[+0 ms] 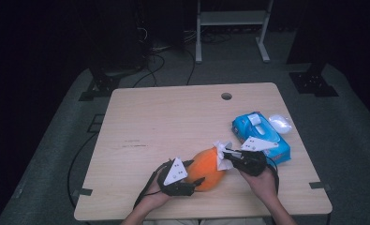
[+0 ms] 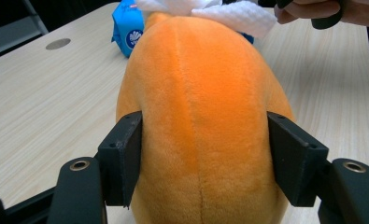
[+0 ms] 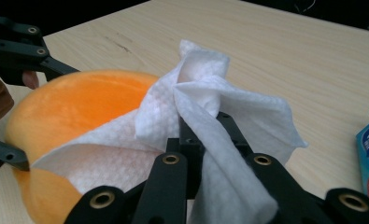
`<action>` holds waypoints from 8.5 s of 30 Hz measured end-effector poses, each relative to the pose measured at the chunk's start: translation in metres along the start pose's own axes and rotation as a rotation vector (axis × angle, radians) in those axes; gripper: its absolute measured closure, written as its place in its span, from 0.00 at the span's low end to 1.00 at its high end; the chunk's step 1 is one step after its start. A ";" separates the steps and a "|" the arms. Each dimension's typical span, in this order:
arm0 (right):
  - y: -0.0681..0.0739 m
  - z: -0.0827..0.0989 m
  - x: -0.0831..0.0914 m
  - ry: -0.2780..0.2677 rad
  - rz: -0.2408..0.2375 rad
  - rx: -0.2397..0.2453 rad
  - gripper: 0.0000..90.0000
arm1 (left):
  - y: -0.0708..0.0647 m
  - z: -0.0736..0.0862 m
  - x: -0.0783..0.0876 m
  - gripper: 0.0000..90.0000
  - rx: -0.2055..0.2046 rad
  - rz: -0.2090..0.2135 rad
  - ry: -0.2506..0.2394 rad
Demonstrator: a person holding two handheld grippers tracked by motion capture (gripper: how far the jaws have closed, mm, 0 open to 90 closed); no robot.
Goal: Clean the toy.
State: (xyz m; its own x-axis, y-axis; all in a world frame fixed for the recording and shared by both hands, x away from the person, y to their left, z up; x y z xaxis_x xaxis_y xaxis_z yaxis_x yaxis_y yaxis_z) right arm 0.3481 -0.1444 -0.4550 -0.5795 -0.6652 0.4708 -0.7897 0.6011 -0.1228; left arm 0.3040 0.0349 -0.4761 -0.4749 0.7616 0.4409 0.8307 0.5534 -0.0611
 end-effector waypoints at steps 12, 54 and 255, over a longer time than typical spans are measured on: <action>0.005 -0.018 0.007 -0.095 -0.034 -0.016 0.92 | -0.016 -0.003 -0.005 0.38 -0.088 0.003 -0.001; 0.025 -0.022 0.002 -0.058 -0.071 0.048 0.92 | -0.004 -0.012 -0.010 0.11 0.043 0.004 -0.083; 0.022 -0.020 0.007 -0.099 -0.027 0.043 0.92 | 0.011 -0.019 -0.006 0.15 0.128 0.018 -0.054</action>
State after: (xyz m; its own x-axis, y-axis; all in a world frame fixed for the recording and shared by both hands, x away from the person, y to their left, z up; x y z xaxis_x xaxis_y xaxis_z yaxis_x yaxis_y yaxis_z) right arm 0.3305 -0.1271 -0.4363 -0.5730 -0.7227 0.3865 -0.8121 0.5641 -0.1493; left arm 0.3215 0.0296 -0.4628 -0.4779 0.7871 0.3900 0.7972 0.5750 -0.1837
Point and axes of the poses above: each handheld gripper's, and its own axes: x roughly backward along the jaws, z roughly out of its underside, y roughly to its left, the point moved 7 cm from there along -x, roughly forward along the jaws, and after that the axes turned 13 degrees about x, right-handed, at the moved point
